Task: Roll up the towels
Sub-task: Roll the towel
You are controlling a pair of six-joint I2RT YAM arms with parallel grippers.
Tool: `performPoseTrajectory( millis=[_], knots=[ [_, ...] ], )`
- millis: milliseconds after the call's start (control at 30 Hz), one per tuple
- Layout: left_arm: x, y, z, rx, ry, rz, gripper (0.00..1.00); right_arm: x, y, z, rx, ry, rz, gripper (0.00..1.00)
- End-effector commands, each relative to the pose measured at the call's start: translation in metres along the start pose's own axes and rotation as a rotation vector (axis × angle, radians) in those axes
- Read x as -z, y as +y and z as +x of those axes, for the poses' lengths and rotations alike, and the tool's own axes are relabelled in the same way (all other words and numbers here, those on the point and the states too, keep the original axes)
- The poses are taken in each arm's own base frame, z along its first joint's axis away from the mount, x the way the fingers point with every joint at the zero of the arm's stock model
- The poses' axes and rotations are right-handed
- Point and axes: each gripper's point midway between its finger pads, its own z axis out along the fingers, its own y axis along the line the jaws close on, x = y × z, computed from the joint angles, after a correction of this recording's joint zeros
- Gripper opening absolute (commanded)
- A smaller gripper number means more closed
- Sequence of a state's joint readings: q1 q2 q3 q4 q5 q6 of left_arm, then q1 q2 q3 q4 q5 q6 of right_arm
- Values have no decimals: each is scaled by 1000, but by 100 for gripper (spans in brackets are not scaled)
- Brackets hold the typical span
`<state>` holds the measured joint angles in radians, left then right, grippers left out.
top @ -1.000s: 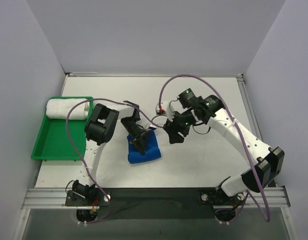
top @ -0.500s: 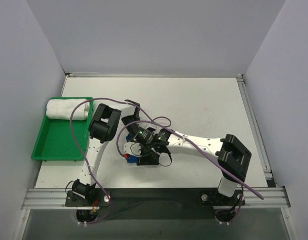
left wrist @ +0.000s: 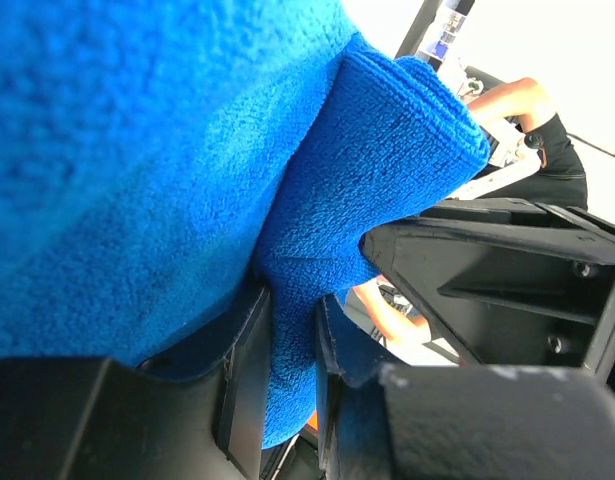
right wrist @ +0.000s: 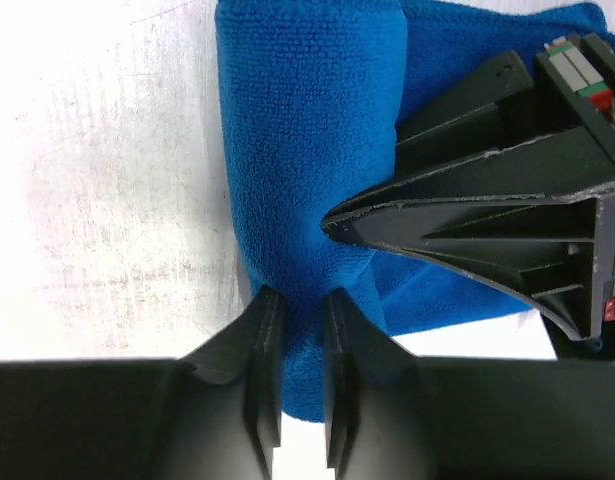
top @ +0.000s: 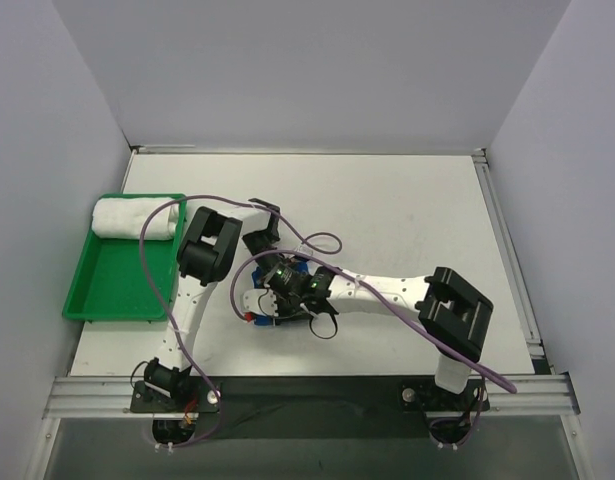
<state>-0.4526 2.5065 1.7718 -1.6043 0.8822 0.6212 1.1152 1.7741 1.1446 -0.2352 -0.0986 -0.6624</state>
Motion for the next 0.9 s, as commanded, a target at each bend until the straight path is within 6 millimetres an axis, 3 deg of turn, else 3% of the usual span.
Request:
performPoseTrajectory(
  millis=[0,33,200,233,400,633,800,833,867],
  knots=[
    [3,85,-12,-201,36,-251,19,-17,35,7,-26,-10,-149,4],
    [4,84,-12,-202,31,-247,20,-16,41,11,-40,3,-178,0],
    [24,69,-22,-237,-80,-227,44,-15,52,21,-176,27,-338,0],
    [34,67,-23,-241,-117,-223,47,-11,61,20,-218,14,-414,0],
    [89,37,-29,-331,-297,-252,55,-6,57,24,-382,4,-549,0],
    [186,5,-25,-427,-537,-344,57,-6,59,23,-477,-10,-661,0],
    [284,-13,4,-503,-768,-522,57,-3,57,17,-571,-65,-753,0],
    [302,-32,14,-544,-834,-559,57,-5,57,19,-599,-65,-774,0],
    [316,-38,22,-557,-888,-583,57,-5,51,18,-619,-81,-780,0]
  ],
)
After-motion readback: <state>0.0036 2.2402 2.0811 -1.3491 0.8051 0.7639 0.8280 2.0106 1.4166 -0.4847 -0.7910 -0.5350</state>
